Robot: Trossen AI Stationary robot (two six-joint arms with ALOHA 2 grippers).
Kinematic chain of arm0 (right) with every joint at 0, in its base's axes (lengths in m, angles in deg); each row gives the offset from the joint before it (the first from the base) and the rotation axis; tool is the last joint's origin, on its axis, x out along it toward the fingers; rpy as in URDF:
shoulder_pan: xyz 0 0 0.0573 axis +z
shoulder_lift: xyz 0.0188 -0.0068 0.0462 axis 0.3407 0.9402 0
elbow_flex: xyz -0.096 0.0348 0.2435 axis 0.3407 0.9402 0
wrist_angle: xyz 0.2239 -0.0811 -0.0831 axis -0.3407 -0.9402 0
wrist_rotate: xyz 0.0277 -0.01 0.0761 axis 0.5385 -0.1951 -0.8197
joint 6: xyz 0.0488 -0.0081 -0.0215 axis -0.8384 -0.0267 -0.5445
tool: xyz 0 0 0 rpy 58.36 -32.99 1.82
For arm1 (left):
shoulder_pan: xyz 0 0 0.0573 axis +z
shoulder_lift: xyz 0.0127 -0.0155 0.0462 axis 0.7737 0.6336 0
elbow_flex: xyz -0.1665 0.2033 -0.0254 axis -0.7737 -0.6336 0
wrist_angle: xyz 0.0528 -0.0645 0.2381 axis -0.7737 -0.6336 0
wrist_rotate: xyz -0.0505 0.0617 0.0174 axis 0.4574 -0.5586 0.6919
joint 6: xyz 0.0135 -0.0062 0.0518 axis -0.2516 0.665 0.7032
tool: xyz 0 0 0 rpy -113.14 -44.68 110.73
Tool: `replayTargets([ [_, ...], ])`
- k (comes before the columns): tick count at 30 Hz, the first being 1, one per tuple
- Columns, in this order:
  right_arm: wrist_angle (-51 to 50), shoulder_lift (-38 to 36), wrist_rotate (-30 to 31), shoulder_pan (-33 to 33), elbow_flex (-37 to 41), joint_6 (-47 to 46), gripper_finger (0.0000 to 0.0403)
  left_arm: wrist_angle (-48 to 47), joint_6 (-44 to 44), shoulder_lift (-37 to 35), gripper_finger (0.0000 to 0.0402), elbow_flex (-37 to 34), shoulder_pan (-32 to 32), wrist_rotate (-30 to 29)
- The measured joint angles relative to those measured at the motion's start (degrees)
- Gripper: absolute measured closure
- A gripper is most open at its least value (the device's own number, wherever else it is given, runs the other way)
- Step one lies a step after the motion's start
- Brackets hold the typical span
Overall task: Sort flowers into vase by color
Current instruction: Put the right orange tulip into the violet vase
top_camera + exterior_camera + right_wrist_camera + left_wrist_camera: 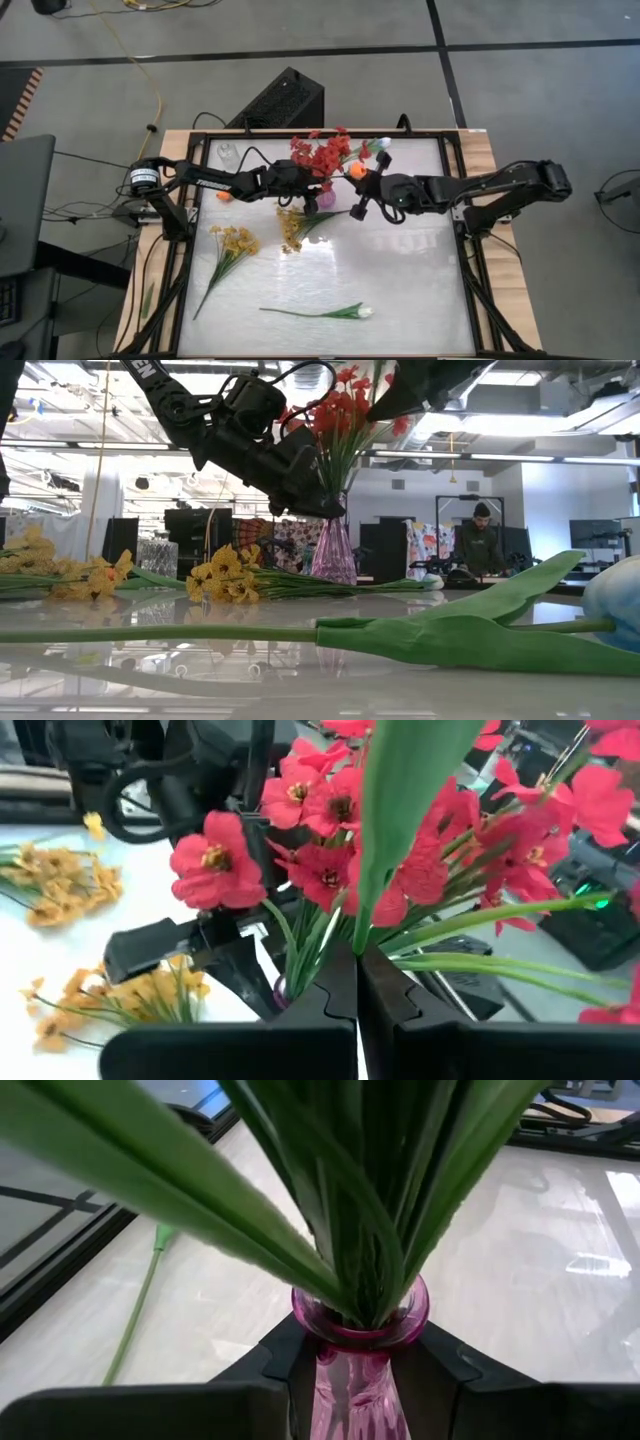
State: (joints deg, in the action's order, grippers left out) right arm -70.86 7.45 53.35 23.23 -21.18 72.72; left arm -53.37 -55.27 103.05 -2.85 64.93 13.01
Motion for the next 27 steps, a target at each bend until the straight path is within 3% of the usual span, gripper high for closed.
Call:
replayTargets([
  [12,0.1,-2.4,2.2,-0.1,0.1,-7.0,0.0383,0.0,0.0,0.0,0.0308,0.0,0.0,0.4],
  [27,0.1,3.8,-3.2,-0.3,0.0,-9.3,0.0383,0.0,0.0,0.0,0.0308,0.0,0.0,0.4],
])
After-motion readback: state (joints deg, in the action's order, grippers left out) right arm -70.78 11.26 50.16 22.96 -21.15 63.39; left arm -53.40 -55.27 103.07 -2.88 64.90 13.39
